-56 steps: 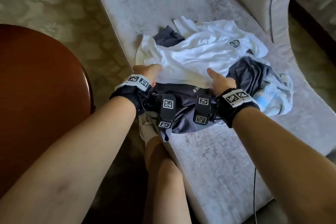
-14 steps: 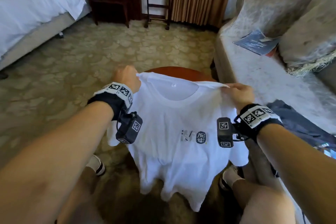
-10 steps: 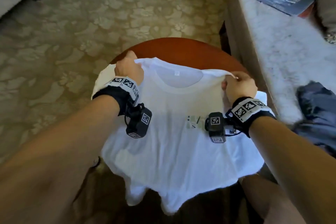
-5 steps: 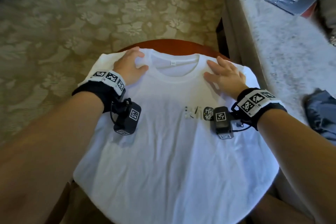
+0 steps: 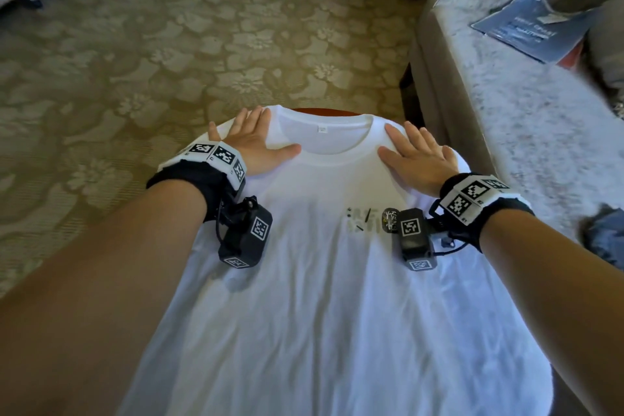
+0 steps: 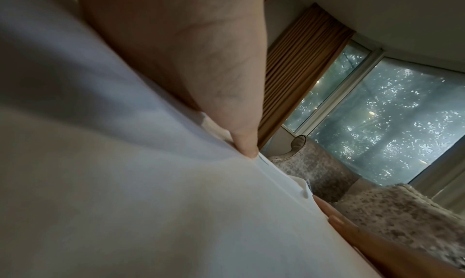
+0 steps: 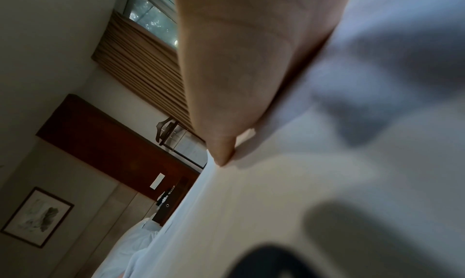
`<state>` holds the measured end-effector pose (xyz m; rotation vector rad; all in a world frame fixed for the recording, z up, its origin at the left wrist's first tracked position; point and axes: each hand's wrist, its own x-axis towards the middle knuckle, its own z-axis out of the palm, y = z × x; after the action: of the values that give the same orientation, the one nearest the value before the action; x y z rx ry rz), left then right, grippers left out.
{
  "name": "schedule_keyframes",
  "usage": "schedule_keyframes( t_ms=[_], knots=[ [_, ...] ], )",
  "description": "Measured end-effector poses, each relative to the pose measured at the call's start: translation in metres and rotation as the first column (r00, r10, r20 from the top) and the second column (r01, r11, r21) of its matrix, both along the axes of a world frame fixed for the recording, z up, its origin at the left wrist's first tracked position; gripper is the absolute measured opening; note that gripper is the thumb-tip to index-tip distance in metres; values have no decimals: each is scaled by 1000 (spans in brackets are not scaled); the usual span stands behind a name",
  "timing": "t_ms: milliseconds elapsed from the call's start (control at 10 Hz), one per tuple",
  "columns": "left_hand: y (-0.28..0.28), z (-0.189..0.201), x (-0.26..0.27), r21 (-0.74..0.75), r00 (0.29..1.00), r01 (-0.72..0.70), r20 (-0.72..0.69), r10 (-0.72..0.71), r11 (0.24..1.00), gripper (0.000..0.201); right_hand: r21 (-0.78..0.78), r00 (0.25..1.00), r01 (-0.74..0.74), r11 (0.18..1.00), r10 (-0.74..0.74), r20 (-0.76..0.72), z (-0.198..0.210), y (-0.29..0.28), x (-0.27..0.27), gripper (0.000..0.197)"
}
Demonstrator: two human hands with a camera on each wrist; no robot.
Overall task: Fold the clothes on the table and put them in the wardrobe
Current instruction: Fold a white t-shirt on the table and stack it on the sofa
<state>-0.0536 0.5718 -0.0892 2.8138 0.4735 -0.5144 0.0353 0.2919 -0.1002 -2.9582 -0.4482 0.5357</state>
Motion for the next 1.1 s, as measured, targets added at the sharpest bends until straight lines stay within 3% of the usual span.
schedule_keyframes(
  t_ms=[200, 400, 500, 600, 700, 800, 900, 1000, 1100],
  knots=[
    [-1, 1, 0, -53, 999, -12, 44, 14, 999, 90, -3, 999, 33, 999, -33, 10, 5, 4, -4, 64],
    [20, 21, -33, -341, 907, -230, 264, 328, 911, 65, 98, 994, -29, 995, 18, 106, 35, 34, -38, 62],
    [41, 37, -67, -500, 842, -319, 241, 483, 805, 57, 157, 998, -53, 986, 48, 39, 50, 65, -61, 62],
    [63, 44, -106, -527, 803, -443, 126, 582, 726, 30, 175, 991, -123, 977, 130, -28, 56, 106, -91, 62],
    [78, 30, -146, -507, 768, -554, -5, 641, 660, 43, 228, 977, -173, 958, 196, -83, 53, 148, -120, 63],
    [85, 16, -167, -563, 775, -569, -126, 619, 599, 60, 190, 967, -205, 960, 228, -111, 42, 182, -140, 66],
    [86, 12, -167, -675, 754, -571, -204, 624, 468, 63, 86, 969, -216, 973, 224, -101, 20, 195, -152, 71],
    [94, -1, -160, -739, 673, -608, -286, 682, 291, 66, 45, 973, -214, 976, 217, -82, 12, 197, -150, 72],
    [97, -12, -156, -760, 656, -593, -264, 707, 266, 57, 44, 971, -211, 976, 215, -103, 15, 193, -139, 72]
  ],
)
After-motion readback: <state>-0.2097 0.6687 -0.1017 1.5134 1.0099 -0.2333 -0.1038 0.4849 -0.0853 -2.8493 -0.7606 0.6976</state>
